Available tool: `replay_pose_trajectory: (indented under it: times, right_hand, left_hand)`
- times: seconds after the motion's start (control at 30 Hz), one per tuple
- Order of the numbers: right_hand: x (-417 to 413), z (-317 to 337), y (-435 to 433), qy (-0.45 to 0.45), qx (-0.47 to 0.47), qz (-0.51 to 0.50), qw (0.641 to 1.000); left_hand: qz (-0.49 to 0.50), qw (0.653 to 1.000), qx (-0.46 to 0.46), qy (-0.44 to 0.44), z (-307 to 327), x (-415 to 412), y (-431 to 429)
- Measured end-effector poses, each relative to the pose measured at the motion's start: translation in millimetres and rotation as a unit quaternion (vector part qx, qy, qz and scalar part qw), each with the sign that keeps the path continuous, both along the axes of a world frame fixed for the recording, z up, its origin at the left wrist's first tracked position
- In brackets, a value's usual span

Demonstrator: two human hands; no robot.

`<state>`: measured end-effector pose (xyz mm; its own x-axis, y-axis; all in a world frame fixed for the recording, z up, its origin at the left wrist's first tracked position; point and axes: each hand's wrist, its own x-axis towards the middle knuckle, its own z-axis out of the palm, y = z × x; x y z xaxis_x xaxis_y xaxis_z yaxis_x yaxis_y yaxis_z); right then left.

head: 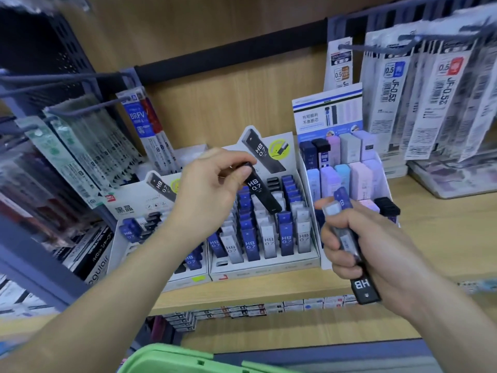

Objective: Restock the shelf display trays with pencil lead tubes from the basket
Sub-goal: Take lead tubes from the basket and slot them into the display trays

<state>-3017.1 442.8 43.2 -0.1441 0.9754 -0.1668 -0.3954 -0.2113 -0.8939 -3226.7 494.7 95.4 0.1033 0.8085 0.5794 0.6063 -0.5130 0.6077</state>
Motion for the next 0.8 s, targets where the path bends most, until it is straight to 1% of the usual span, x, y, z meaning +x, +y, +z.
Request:
replay_pose_trajectory:
  times: [0.1, 0.17, 0.2, 0.27, 0.33, 0.43, 0.5, 0.6, 0.8]
  right_hand:
    - [-4, -1, 5, 0.001, 0.0, -0.004, 1.0]
    - [-7, 0, 7, -0.022, 0.011, 0.007, 1.0]
    - [-9, 1, 7, -0.053, 0.019, 0.017, 0.998]
    - [-14, 3, 5, -0.142, 0.038, 0.042, 0.988]
    - [-18, 3, 5, -0.235, 0.072, 0.065, 0.967]
    - [-20, 0, 8, -0.381, 0.148, 0.092, 0.908]
    - [-18, -1, 12, -0.438, 0.177, 0.082, 0.878]
    - [-12, 0, 16, -0.47, 0.19, 0.067, 0.859]
    - [-4, 5, 18, -0.476, 0.182, 0.077, 0.857]
  left_hand:
    - [-0.006, 1.0, -0.008, 0.015, -4, 5, 7]
    - [-0.014, 0.998, -0.01, 0.055, -8, 7, 12]
    - [-0.016, 0.997, -0.006, 0.081, -10, 8, 13]
    - [-0.018, 0.992, 0.001, 0.128, -15, 10, 15]
    - [-0.028, 0.987, -0.007, 0.157, -21, 9, 18]
    - [-0.04, 0.984, -0.038, 0.168, -26, 9, 19]
    - [-0.031, 0.986, -0.054, 0.156, -28, 8, 19]
    - [-0.012, 0.989, -0.098, 0.109, -27, 9, 22]
    - [-0.038, 0.983, -0.15, 0.099, -15, 19, 26]
